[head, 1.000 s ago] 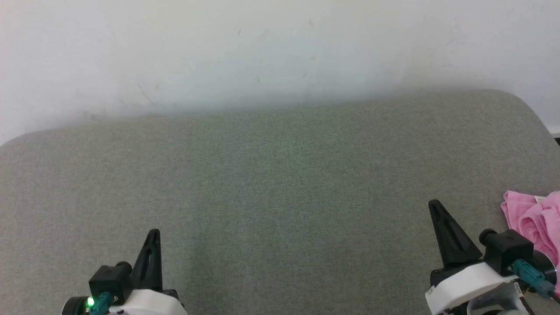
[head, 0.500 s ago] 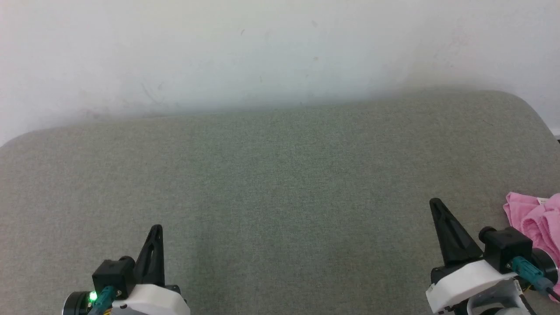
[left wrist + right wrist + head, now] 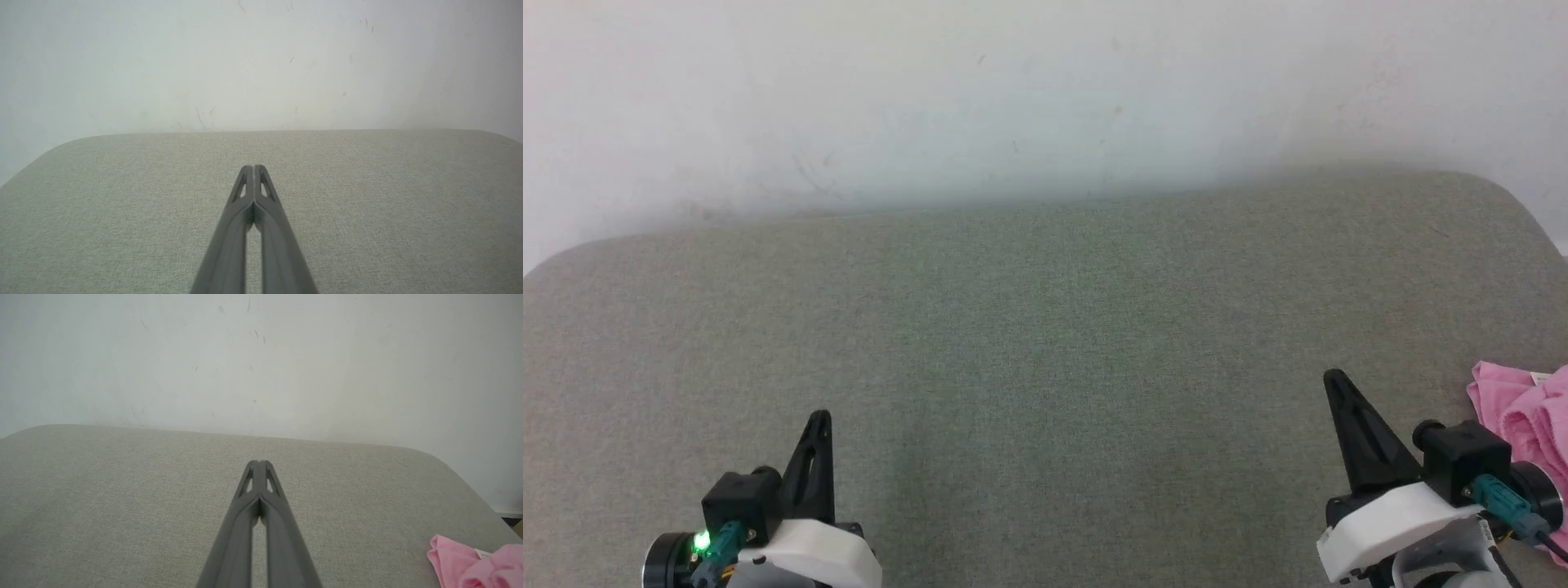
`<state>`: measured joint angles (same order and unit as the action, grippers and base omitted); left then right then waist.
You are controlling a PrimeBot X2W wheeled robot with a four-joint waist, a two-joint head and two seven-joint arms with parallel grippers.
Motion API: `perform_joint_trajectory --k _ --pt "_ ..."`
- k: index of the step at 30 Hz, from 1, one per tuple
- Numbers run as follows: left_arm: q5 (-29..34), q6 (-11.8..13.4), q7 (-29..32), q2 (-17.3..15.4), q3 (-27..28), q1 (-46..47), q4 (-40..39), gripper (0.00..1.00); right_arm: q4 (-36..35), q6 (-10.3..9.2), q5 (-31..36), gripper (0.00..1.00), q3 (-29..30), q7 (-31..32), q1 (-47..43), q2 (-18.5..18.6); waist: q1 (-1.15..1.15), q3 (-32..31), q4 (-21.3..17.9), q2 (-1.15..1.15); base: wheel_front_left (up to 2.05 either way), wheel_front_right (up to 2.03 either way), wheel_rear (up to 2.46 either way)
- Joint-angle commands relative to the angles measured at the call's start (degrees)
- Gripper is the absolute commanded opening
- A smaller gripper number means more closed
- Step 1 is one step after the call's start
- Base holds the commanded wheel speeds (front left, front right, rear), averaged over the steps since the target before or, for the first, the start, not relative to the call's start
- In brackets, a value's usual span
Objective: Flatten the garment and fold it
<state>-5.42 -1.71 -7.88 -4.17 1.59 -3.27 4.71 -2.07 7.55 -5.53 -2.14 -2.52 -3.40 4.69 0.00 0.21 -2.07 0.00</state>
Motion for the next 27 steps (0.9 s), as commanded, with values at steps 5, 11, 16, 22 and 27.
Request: perform_joint_trajectory --k 5,11,16,22,27 --pt "1.05 0.52 0.82 0.20 -0.25 0.91 -0.69 0.00 0.35 -0.03 0.84 0.00 0.31 0.31 1.12 -0.39 0.00 -0.02 0.17 0.00 0.00 0.00 0.00" --pt "1.48 0.64 1.52 0.30 -0.38 1.15 -1.09 0.00 0.52 -0.04 1.30 0.00 0.49 0.53 1.35 -0.53 0.00 -0.03 0.36 0.00 0.00 0.00 0.00" --pt "1.84 0.74 2.11 0.40 -0.49 1.34 -1.42 0.00 0.66 -0.04 1.69 0.00 0.64 0.72 1.53 -0.65 0.00 -0.05 0.52 0.00 0.00 0.00 0.00" --pt "2.28 0.86 2.81 0.50 -0.63 1.58 -1.82 0.00 0.84 -0.04 2.16 0.00 0.83 0.94 1.76 -0.79 0.00 -0.07 0.71 0.00 0.00 0.00 0.00" --pt "2.64 0.96 3.39 0.60 -0.74 1.77 -2.15 0.00 0.98 -0.04 2.55 0.00 0.98 1.12 1.95 -0.91 0.00 -0.09 0.86 0.00 0.00 0.00 0.00"
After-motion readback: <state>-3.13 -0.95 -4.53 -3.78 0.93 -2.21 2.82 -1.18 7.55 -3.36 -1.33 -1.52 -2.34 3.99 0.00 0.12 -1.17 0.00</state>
